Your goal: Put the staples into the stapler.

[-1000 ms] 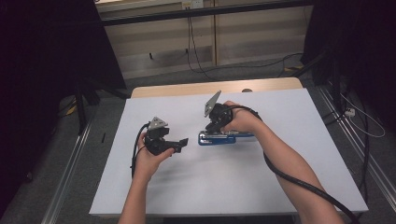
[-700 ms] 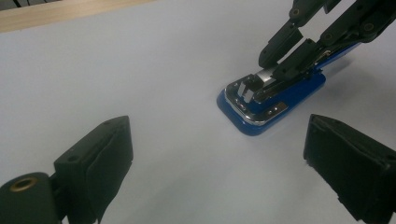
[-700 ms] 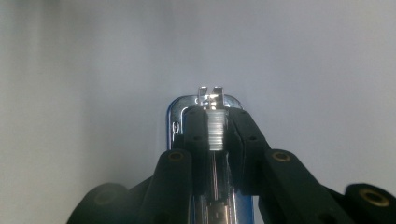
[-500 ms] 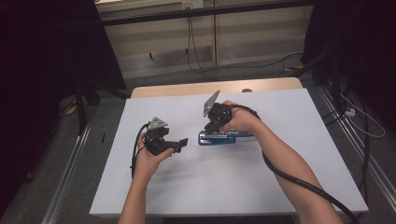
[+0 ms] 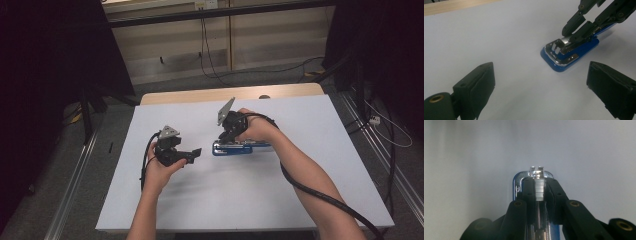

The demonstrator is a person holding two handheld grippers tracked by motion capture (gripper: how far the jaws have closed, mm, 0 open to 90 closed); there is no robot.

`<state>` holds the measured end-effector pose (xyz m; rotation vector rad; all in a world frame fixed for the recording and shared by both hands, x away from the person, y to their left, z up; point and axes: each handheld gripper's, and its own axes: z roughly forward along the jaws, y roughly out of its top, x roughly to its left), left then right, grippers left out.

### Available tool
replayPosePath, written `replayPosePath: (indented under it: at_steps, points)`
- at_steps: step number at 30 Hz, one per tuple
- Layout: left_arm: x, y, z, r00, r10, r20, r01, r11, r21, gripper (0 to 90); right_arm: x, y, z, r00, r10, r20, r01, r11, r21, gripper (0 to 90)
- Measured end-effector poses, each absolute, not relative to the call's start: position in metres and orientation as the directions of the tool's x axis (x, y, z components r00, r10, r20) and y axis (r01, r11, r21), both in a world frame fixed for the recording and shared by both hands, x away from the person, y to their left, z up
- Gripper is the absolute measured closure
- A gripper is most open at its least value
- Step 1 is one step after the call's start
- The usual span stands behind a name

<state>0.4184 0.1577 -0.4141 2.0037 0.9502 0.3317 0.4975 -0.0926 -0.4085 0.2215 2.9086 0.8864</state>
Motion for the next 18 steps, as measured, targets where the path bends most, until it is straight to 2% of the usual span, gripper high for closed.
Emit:
replayPosePath:
  at_steps: [18]
  points:
    - [0.4185, 0.1574, -0.4142, 0.674, 0.730, -0.116, 0.498, -0.331, 0.802, 8.3, 0.4964, -0.0917, -0.4088, -0.985, 0.165, -0.041, 0.114, 0.822, 0.558, 79.0]
